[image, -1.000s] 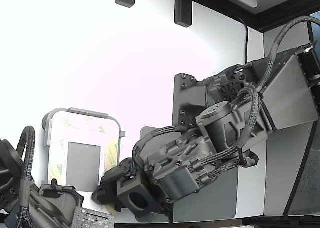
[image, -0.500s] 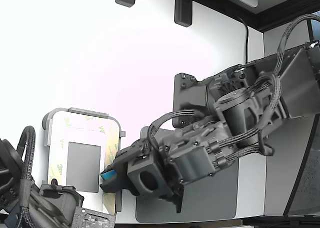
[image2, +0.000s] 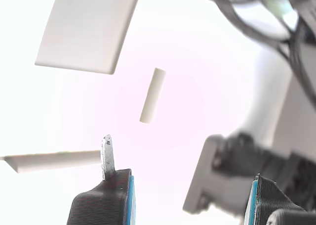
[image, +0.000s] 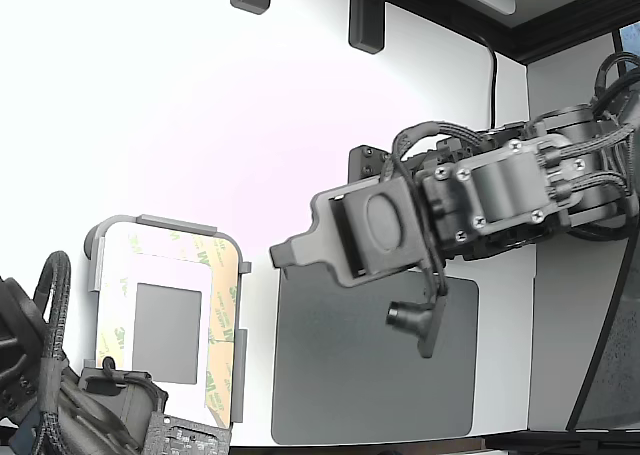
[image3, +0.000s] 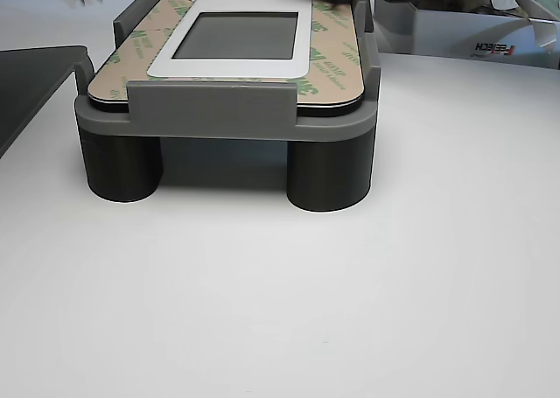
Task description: Peel off protective film from adhesive tape.
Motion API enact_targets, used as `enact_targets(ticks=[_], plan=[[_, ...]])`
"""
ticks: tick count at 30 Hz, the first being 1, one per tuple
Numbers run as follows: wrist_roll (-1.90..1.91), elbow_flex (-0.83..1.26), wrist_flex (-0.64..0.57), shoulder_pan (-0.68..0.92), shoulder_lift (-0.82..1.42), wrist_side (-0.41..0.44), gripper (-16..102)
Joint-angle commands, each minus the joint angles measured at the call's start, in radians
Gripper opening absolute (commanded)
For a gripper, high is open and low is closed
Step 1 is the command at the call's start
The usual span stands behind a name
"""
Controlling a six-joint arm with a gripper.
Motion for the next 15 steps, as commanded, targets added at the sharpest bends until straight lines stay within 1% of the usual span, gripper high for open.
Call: enact_targets(ticks=[1, 2, 3, 4, 5, 6, 8, 9, 10, 13, 14, 15], plan=[[0.146, 0.011, 0.008, -0.044, 0.167, -0.008, 94], [0.175, 0.034, -0.011, -0.077, 0.199, -0.038, 93], [0.230, 0.058, -0.035, -0.095, 0.232, -0.060, 86], [0.331, 0.089, -0.078, -0.097, 0.268, -0.052, 74], [0.476, 0.120, -0.126, -0.097, 0.316, -0.021, 71], [0.655, 0.147, -0.150, -0.097, 0.365, 0.023, 96], [1.048, 0.181, -0.183, -0.097, 0.439, 0.153, 100], [1.244, 0.172, -0.160, -0.097, 0.436, 0.230, 100], [1.384, 0.160, -0.127, -0.097, 0.416, 0.281, 100], [1.661, 0.144, -0.023, -0.104, 0.367, 0.400, 100], [1.704, 0.149, 0.003, -0.130, 0.360, 0.396, 100], [1.726, 0.156, 0.021, -0.181, 0.362, 0.351, 100]])
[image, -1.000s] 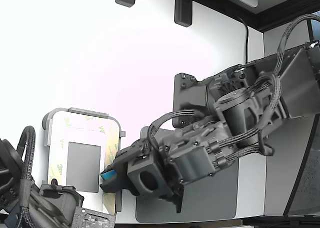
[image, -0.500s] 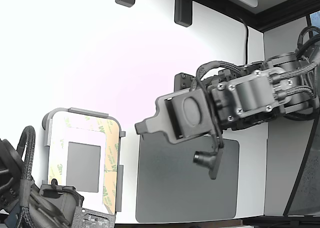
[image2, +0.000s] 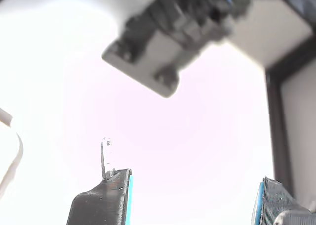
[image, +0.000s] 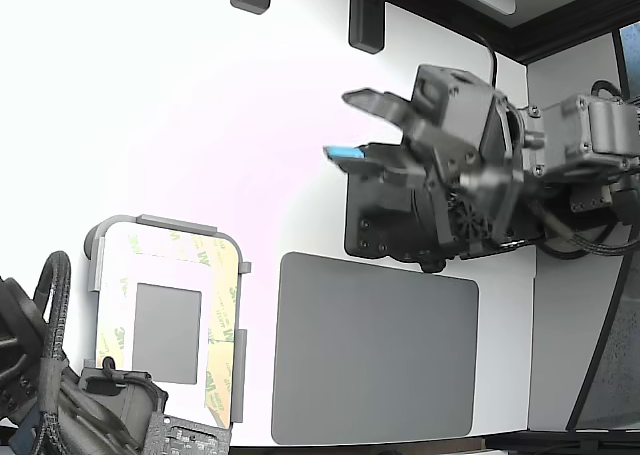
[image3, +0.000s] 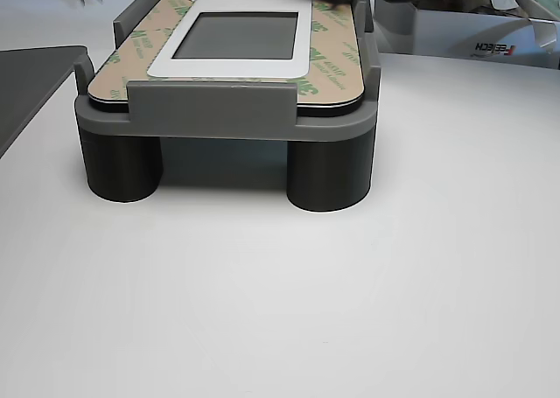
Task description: Peel off protective film from adhesive tape.
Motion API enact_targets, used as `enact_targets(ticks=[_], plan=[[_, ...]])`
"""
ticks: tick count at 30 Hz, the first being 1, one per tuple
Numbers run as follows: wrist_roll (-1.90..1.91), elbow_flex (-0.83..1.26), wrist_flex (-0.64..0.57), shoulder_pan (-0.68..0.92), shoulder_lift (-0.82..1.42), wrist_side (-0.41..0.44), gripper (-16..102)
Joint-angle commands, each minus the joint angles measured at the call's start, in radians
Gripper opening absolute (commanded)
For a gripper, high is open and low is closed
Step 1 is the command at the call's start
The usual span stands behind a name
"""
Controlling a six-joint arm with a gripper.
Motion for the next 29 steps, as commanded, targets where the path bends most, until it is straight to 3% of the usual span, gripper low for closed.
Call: enact_targets(ticks=[1, 3, 7, 9, 12, 13, 29], plan=[[0.629, -0.014, 0.126, -0.137, -0.028, 0.005, 100], [0.614, -0.008, 0.149, -0.224, -0.006, -0.084, 100], [0.611, 0.064, 0.175, -0.327, 0.040, -0.172, 100], [0.600, 0.061, 0.176, -0.328, 0.032, -0.179, 100], [0.541, 0.098, 0.178, -0.327, 0.035, -0.265, 95], [0.537, 0.100, 0.172, -0.327, 0.034, -0.275, 100], [0.538, 0.101, 0.172, -0.327, 0.040, -0.272, 100]])
